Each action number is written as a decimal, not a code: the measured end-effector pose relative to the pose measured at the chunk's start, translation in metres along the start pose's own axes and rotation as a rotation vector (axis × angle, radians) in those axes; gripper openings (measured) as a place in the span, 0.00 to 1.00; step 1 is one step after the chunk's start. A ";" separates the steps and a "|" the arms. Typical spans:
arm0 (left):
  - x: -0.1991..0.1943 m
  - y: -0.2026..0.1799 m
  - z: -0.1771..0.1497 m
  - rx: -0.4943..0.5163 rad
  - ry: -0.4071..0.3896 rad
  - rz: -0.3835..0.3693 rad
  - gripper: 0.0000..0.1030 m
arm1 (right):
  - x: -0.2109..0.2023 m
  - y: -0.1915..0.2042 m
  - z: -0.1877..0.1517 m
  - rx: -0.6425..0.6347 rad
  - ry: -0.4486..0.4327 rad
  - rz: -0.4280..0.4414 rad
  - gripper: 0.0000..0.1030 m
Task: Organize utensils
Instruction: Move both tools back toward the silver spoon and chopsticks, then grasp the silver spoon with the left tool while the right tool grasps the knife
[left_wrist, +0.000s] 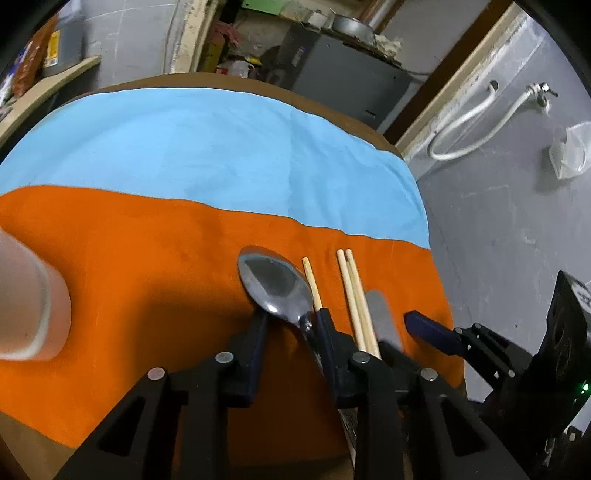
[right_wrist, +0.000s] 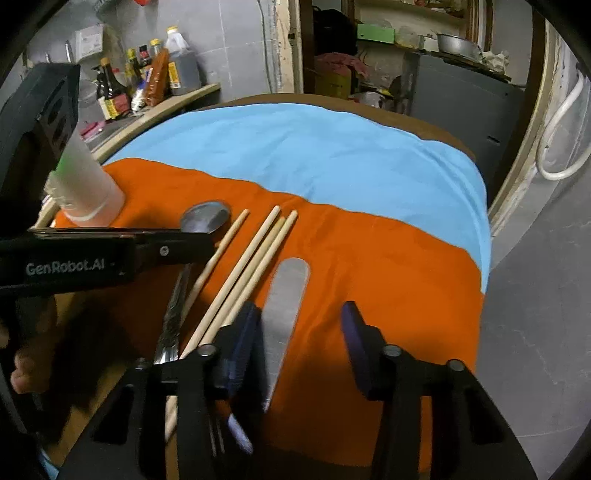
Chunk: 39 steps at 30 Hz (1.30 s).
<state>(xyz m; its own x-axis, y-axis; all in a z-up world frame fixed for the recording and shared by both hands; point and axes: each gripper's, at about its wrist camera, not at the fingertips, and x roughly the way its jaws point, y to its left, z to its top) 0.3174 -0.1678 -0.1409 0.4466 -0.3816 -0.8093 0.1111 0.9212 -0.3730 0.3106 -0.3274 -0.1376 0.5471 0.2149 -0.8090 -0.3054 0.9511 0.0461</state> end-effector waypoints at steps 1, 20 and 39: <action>0.000 0.001 0.001 -0.001 0.006 -0.002 0.18 | 0.000 -0.001 0.002 0.008 0.003 -0.011 0.27; -0.001 0.008 0.004 -0.035 0.034 -0.026 0.09 | 0.024 -0.032 0.022 0.183 0.122 0.145 0.09; -0.017 0.015 -0.006 -0.011 0.062 -0.033 0.04 | 0.016 -0.011 0.022 0.182 0.182 0.106 0.01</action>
<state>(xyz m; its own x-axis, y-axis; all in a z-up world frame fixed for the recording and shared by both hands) 0.3058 -0.1480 -0.1359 0.3867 -0.4163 -0.8229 0.1154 0.9072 -0.4047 0.3399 -0.3299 -0.1378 0.3652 0.2876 -0.8854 -0.1994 0.9532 0.2273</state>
